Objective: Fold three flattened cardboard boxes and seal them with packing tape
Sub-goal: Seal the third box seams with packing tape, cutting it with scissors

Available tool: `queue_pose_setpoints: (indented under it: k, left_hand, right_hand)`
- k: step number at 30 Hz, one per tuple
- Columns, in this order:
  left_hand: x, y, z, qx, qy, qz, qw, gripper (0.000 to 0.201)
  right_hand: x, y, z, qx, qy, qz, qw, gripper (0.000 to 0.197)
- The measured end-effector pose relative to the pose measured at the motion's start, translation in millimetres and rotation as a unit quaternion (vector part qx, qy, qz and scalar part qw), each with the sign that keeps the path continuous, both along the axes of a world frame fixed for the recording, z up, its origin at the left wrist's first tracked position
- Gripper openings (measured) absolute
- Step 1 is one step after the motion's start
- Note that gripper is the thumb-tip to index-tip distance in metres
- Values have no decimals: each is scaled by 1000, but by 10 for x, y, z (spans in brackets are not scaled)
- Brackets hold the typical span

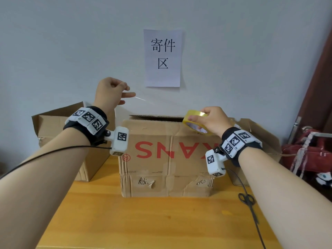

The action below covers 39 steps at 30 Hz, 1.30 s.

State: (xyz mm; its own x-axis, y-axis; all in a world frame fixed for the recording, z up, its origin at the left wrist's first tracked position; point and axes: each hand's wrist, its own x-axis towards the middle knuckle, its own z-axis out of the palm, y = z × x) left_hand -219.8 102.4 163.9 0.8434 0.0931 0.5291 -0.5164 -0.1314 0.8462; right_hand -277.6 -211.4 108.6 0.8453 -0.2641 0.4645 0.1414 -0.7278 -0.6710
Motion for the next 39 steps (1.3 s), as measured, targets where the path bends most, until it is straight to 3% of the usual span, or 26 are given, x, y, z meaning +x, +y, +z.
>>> queue_pose_setpoints:
  k: [5, 22, 24, 27, 30, 32, 35, 39]
  left_hand:
    - [85, -23, -77, -27, 32, 0, 999, 10]
    - [164, 63, -226, -61, 37, -18, 997, 12]
    - [178, 108, -220, -56, 37, -16, 998, 12]
    - [212, 174, -230, -48, 42, -12, 998, 11]
    - [250, 214, -234, -58, 62, -15, 996, 13]
    - [293, 238, -220, -78, 87, -18, 993, 14]
    - [390, 290, -215, -86, 140, -30, 986, 12]
    - [542, 338, -227, -73, 218, -45, 972, 8]
  right_hand:
    - [48, -69, -22, -19, -22, -13, 999, 63]
    - [261, 45, 65, 18, -11, -68, 997, 65]
    - [230, 64, 48, -7, 7, -45, 999, 67]
    - [134, 164, 72, -146, 71, -49, 986, 72]
    - [133, 245, 193, -203, 55, -86, 974, 75]
    - [141, 274, 278, -167, 51, -59, 983, 72]
    - [117, 274, 348, -51, 53, 83, 994, 68]
    - [133, 225, 407, 76, 66, 209, 973, 76]
